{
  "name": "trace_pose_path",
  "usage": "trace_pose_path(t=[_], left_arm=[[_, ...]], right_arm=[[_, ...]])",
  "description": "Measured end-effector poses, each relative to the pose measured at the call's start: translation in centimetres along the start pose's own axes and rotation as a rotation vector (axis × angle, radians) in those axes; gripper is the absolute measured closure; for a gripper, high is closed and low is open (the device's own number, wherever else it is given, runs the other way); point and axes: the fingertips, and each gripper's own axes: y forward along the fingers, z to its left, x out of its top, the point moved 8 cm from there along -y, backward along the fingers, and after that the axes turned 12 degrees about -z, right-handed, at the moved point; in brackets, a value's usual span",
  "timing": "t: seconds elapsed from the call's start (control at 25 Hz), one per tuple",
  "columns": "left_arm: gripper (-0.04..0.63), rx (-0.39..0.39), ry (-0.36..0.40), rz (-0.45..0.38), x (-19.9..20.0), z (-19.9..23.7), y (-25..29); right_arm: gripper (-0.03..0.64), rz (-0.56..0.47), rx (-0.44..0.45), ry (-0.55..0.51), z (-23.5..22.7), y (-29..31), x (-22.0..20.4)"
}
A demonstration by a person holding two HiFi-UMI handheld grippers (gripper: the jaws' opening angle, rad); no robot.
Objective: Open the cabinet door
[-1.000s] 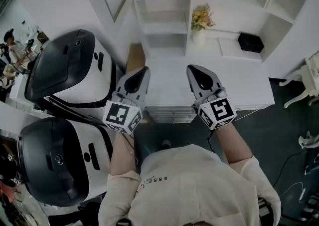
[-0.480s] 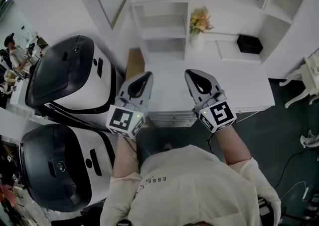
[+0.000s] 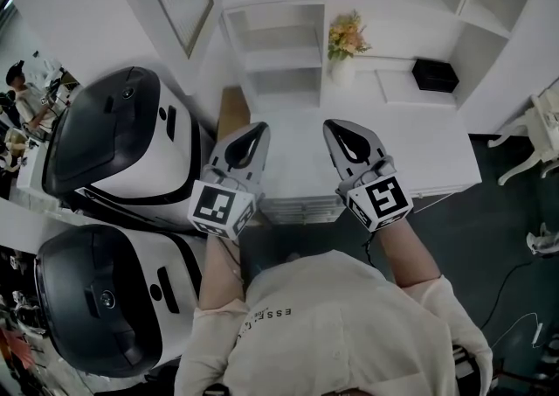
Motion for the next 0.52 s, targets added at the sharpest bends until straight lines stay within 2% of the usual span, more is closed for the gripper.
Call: trace_pose_path(t=[0.52], left_arm=[[0.592, -0.012, -0.006, -0.006, -0.4, 0.1, 1.1]], right_arm=[[0.603, 0.000, -0.012, -0.005, -1.1, 0.5, -0.3]])
